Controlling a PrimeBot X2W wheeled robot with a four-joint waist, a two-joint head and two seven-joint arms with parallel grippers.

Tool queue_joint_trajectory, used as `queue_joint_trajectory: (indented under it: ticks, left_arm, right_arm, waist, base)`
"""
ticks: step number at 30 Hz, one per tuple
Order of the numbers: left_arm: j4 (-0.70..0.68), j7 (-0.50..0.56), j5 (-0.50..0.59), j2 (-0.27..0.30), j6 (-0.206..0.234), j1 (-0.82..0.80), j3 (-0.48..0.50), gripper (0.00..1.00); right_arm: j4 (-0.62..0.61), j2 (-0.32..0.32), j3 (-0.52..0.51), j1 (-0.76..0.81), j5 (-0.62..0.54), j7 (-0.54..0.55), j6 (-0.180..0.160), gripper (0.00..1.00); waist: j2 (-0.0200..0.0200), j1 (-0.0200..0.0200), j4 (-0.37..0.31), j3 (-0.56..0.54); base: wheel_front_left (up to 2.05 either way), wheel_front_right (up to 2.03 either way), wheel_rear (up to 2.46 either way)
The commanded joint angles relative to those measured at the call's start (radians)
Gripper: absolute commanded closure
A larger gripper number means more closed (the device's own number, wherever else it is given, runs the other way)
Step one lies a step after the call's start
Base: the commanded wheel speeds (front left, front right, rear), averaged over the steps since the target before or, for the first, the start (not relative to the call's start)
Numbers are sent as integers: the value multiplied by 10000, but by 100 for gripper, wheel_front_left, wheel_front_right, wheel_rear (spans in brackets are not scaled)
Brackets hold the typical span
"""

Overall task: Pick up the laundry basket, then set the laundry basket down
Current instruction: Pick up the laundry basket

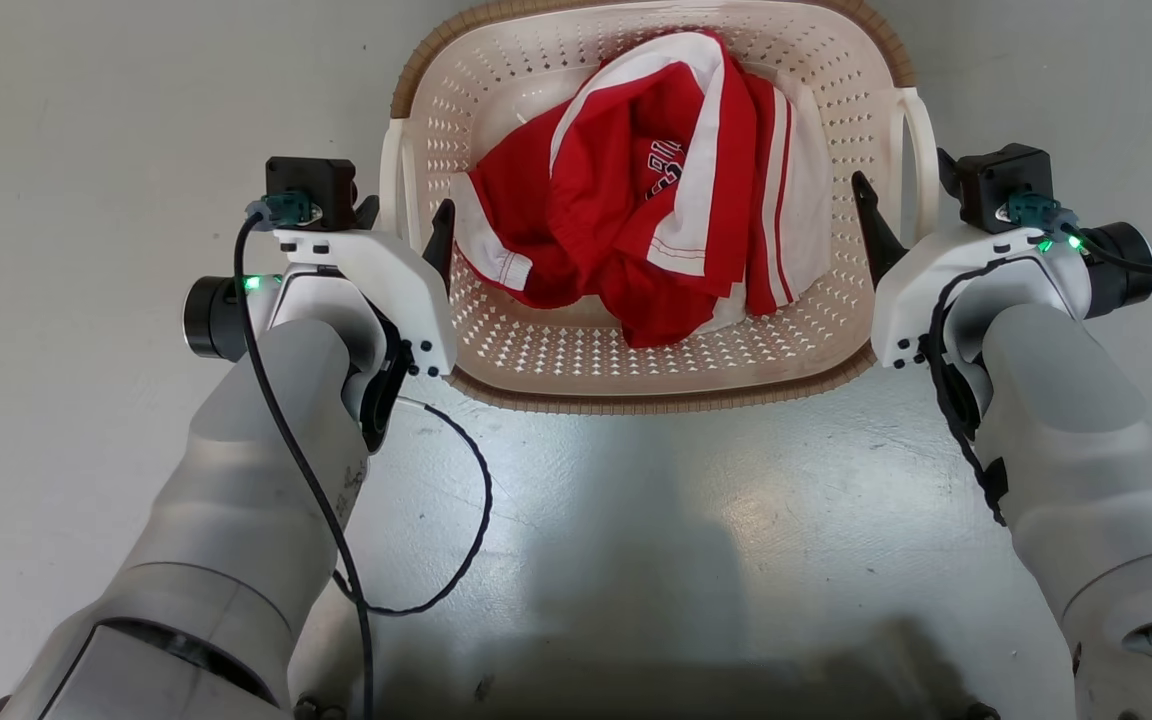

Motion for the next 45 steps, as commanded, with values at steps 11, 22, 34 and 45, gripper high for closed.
queue_joint_trajectory:
  ticks: [11,22,34,45]
  left_arm:
    - [51,-7,-240,275,-90,82,-276,100]
    - [-57,191,-626,275,-154,358,-705,100]
    - [88,810,-942,277,-196,1081,-1107,100]
    - [197,1853,-1071,475,-463,2133,-1347,100]
  right_arm:
    - [-114,218,373,202,253,240,60,100]
    - [103,218,698,449,582,500,60,100]
    - [295,218,2615,1070,2636,1321,60,100]
    - [46,218,4219,1999,4430,2548,60,100]
  waist:
    - [0,-1,-21,-99]
    - [0,-1,-5,-512]
    - [0,-1,-300,-2091]
    - [0,-1,-691,-4439]
  base:
    - [0,0,0]
    - [0,0,0]
    - [0,0,0]
    - [0,0,0]
